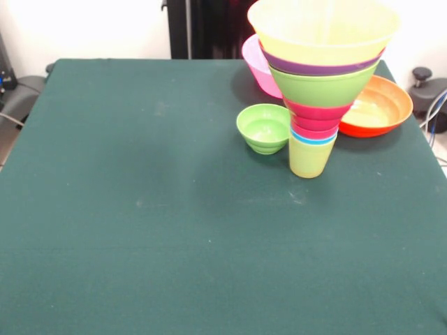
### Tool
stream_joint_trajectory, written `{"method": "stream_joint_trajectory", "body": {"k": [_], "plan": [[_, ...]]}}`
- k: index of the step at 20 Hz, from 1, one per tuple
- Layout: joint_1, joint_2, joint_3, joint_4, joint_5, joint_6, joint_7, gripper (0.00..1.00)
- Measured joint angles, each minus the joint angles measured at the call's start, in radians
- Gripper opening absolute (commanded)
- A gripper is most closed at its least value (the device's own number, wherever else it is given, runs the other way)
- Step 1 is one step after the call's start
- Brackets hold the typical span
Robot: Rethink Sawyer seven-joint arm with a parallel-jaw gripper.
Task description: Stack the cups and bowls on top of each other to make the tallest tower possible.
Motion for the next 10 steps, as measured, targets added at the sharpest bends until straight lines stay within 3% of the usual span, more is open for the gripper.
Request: {"method": "stream_joint_trajectory", "body": {"k": [1,3,4,10], "plan": [[-0.055,-0.023,0.063,0.004,0.019,0.021,0.000,1.00],[-0.098,-0.038,0.113,0.006,0.033,0.035,0.000,1.00],[-0.161,-0.055,0.180,0.008,0.047,0.055,0.000,1.00],[-0.296,-0.072,0.329,0.014,0.063,0.071,0.000,1.00]]}}
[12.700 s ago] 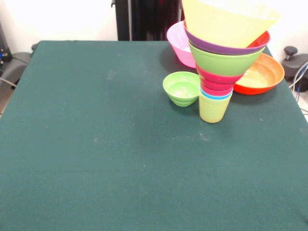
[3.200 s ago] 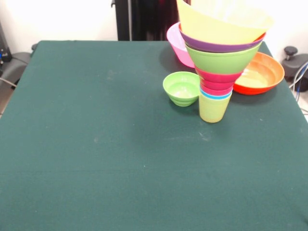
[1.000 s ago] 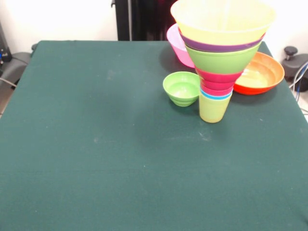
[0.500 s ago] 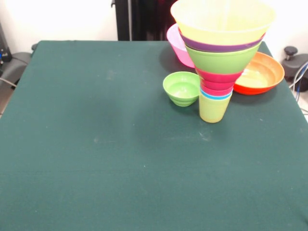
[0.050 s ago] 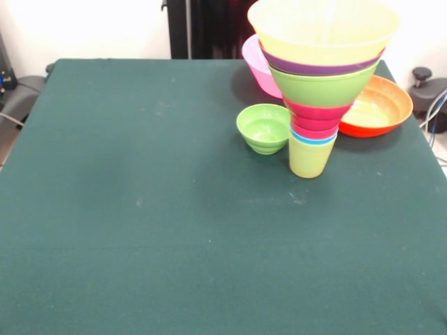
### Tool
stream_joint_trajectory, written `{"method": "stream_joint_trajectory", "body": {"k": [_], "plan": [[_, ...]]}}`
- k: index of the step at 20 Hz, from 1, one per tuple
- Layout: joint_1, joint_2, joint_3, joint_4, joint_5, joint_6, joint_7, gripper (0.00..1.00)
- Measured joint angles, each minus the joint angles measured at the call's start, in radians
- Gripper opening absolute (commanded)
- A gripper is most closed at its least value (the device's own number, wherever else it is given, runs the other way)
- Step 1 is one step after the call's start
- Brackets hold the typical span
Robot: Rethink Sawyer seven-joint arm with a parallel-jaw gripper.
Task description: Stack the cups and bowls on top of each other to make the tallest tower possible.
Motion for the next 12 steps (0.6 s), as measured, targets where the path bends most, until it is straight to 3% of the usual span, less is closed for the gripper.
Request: {"method": "stream_joint_trajectory", "body": {"k": [12], "plan": [[-0.124,0.000,0.155,0.012,0.001,0.000,0.000,1.00]]}}
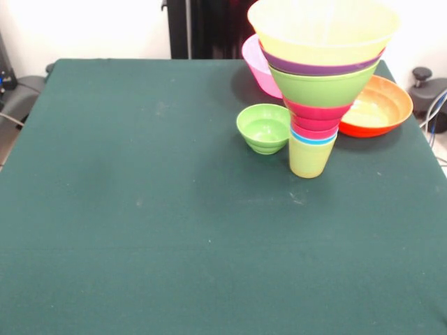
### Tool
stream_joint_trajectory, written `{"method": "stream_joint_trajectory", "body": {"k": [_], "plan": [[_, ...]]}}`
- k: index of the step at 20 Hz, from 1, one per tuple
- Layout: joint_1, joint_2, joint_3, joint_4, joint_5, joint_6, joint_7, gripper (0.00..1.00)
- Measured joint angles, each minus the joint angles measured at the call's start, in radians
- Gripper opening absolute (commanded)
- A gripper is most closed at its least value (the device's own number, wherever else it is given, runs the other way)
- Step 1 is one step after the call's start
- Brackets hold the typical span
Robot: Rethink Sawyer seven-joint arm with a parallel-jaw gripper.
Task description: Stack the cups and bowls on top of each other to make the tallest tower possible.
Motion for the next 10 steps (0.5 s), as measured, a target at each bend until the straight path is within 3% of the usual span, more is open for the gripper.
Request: {"method": "stream_joint_trajectory", "body": {"k": [10], "plan": [[-0.033,0.000,0.048,0.008,0.000,0.000,0.000,1.00]]}}
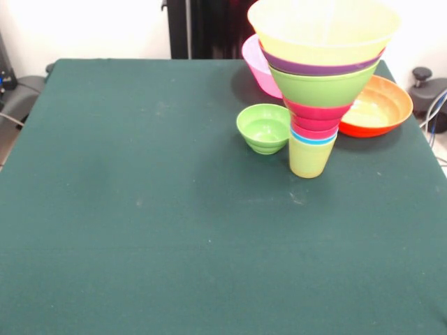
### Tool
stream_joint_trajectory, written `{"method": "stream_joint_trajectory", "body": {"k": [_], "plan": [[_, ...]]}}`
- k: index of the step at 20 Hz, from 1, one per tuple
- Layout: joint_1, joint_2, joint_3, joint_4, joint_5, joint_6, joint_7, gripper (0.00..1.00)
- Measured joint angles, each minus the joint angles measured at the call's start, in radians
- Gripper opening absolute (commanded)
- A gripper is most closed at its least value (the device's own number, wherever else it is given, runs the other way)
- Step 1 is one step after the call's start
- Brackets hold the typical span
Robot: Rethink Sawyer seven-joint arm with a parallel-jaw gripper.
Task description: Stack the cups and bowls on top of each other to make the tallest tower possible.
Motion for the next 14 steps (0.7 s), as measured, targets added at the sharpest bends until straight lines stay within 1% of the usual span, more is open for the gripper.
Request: {"method": "stream_joint_trajectory", "body": {"k": [14], "plan": [[-0.022,0.000,0.031,0.015,0.000,0.000,0.000,1.00]]}}
